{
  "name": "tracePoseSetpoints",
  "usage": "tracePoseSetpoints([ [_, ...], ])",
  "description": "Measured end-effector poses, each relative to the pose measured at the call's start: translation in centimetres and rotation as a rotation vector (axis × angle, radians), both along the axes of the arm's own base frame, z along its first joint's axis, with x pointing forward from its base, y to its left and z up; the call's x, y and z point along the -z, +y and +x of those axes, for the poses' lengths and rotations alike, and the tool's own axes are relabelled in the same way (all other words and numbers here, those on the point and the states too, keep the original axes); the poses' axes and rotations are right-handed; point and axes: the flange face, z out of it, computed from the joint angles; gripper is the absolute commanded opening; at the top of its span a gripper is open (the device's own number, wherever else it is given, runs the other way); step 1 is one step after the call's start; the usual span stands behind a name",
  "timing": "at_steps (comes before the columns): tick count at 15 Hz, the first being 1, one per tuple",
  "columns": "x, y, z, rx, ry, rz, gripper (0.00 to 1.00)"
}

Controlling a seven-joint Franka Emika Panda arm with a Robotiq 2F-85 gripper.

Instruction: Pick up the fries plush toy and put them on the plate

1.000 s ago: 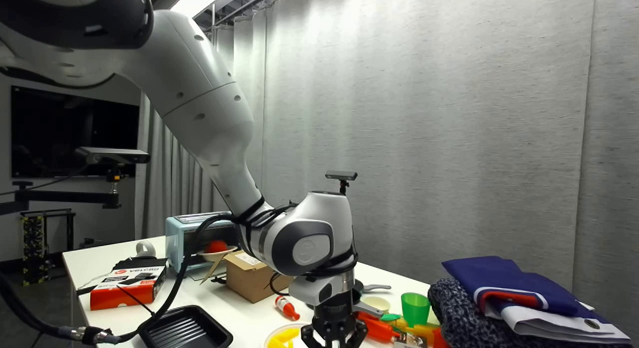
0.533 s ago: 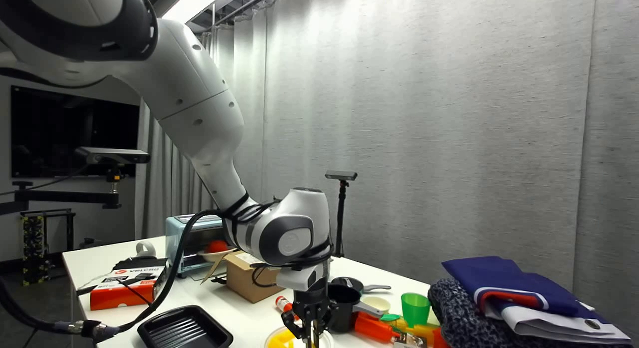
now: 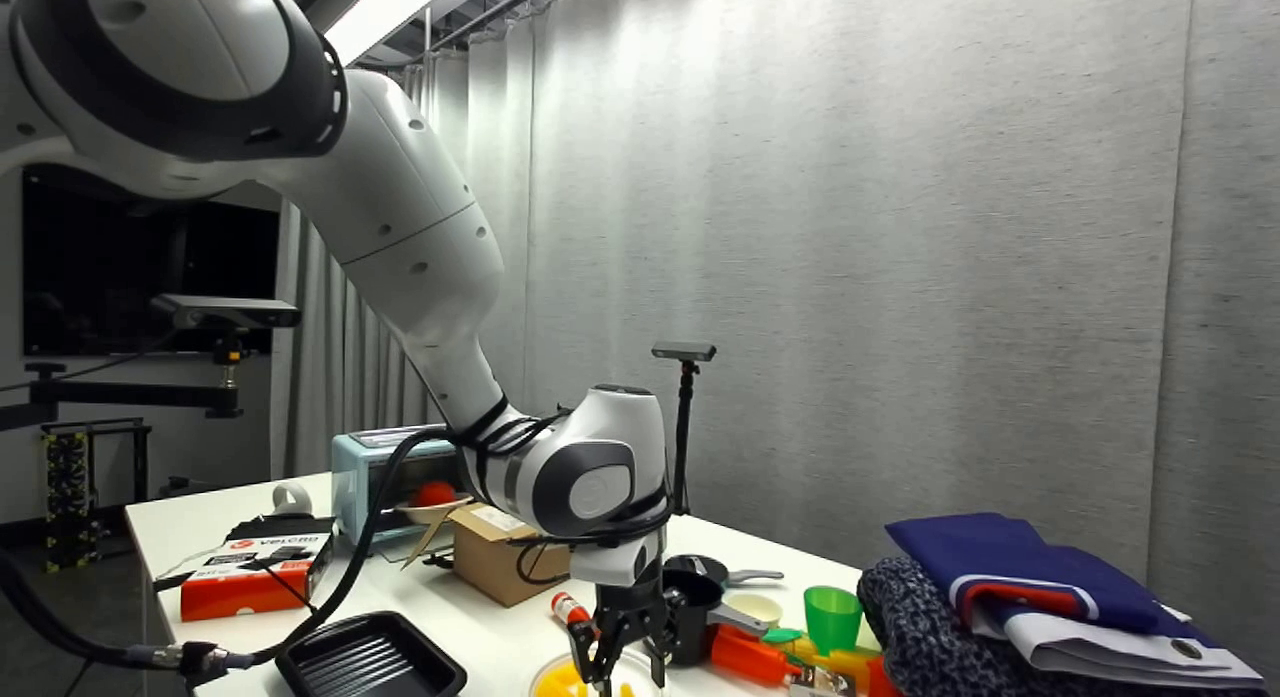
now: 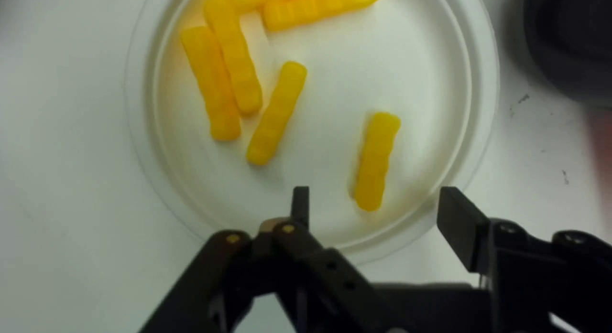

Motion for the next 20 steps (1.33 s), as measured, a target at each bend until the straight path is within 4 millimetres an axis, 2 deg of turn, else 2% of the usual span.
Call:
tracePoseSetpoints([
  [4, -1.1, -2.2, 1.0, 0.037, -0.028, -0.011, 1.0],
  [10, -2.2, -7.7, 1.7, 0.122, -0.055, -0.043, 1.0],
  [14, -1.7, -10.5, 2.7, 0.159, -0.054, -0.057, 1.0],
  [20, -0.1, -12.3, 4.7, 0.12, 0.032, 0.031, 1.0],
])
